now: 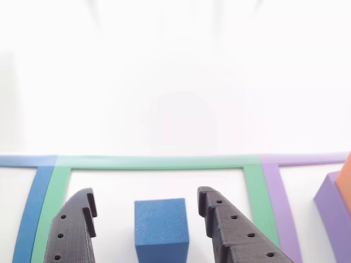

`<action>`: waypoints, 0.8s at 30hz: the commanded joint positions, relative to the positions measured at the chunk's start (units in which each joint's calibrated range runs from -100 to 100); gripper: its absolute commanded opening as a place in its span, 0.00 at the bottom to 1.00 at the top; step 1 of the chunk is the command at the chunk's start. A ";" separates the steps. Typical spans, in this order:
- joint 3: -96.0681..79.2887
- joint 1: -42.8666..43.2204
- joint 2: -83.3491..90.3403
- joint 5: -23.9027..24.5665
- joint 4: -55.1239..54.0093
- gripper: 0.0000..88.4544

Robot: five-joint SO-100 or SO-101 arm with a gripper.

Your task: Tower of hanoi

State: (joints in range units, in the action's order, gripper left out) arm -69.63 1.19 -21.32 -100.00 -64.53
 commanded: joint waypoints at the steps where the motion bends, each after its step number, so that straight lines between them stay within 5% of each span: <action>1: -2.39 -1.23 14.99 0.00 10.34 0.22; 14: -3.11 -4.89 66.11 0.00 73.47 0.00; 24: 24.69 -12.20 71.80 0.00 115.80 0.00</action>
State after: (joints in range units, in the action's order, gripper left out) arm -59.53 -8.23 48.50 -100.00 35.23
